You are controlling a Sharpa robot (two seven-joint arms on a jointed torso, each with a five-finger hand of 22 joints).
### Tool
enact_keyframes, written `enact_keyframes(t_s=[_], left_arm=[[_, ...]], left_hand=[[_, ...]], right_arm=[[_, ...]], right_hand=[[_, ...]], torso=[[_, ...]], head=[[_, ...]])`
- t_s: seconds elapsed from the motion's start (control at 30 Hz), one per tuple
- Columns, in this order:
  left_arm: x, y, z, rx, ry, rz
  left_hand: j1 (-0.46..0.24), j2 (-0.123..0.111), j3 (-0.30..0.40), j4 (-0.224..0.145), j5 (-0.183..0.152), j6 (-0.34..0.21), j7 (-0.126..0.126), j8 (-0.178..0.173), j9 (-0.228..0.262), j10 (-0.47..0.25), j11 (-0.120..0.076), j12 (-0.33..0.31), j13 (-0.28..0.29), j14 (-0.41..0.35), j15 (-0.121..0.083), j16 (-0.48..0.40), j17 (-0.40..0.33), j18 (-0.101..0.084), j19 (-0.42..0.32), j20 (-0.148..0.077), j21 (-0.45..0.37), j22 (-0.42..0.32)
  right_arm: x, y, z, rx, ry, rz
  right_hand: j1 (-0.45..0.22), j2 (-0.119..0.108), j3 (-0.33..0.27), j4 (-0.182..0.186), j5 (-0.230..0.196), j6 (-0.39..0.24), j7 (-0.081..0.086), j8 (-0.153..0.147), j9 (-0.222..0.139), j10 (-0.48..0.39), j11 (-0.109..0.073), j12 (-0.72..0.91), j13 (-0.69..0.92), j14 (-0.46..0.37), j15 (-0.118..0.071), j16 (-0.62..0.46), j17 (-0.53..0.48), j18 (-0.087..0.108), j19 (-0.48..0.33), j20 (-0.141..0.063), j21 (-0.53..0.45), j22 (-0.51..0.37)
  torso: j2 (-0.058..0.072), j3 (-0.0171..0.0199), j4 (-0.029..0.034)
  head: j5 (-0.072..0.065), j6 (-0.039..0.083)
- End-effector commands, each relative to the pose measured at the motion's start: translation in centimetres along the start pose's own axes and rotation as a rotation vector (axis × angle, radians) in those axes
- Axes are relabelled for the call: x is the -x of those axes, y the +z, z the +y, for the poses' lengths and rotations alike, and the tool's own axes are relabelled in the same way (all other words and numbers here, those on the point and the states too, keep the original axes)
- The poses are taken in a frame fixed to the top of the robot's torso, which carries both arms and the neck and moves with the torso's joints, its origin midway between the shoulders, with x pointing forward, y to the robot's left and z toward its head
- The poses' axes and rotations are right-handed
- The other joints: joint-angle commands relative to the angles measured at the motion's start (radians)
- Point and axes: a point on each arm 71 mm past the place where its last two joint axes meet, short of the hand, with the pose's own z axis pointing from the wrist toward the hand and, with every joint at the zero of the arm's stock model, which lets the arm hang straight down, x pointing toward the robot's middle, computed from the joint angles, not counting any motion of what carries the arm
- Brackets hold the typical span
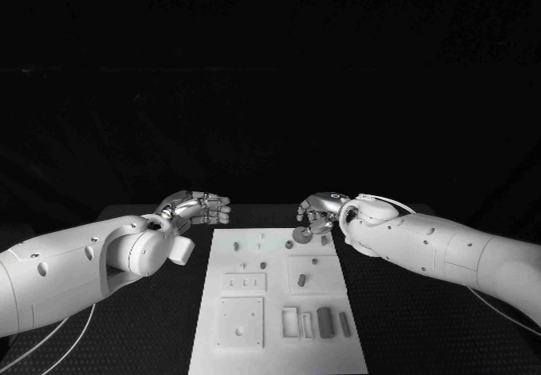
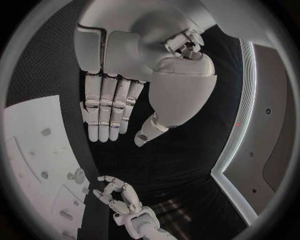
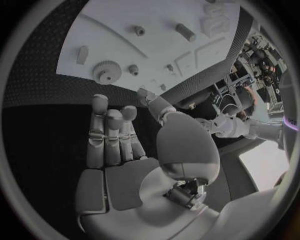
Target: Assemble the parts on the task board
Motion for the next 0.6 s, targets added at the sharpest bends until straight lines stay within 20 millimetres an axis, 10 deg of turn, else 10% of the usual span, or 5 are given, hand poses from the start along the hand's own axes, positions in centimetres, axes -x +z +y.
enact_keyframes(t_s=[0.03,0.6], left_arm=[[-0.6,-0.1,-0.3,-0.031,0.007,0.022],[-1.5,-0.6,-0.2,-0.033,0.013,0.056]], left_hand=[[-0.008,0.000,0.001,-0.005,0.002,0.004,0.001,-0.007,-0.002,0.006,0.000,-0.005,-0.001,0.006,0.003,-0.007,0.002,-0.013,0.004,0.000,-0.006,-0.001],[-0.020,-0.002,0.005,-0.010,0.002,0.003,0.007,-0.012,-0.006,0.007,0.005,-0.013,-0.004,0.003,0.006,-0.016,0.004,-0.013,0.003,0.001,-0.012,-0.003]], right_arm=[[-0.1,0.1,0.3,0.005,-0.065,0.004],[-1.1,0.5,1.5,0.028,-0.063,0.032]], right_hand=[[-0.004,-0.003,0.010,0.000,0.005,0.000,0.004,-0.007,0.005,0.000,0.002,0.041,0.036,0.001,0.002,0.054,0.018,0.022,-0.008,-0.015,0.077,0.029],[-0.010,0.005,0.031,0.000,0.005,0.001,0.006,-0.016,0.016,0.009,0.003,0.094,0.072,0.005,0.003,0.126,0.029,0.022,-0.018,-0.035,0.182,0.027]], torso=[[0.023,-0.0073,0.0070],[0.067,-0.0204,0.0207]], head=[[-0.004,0.003],[-0.016,0.009]])
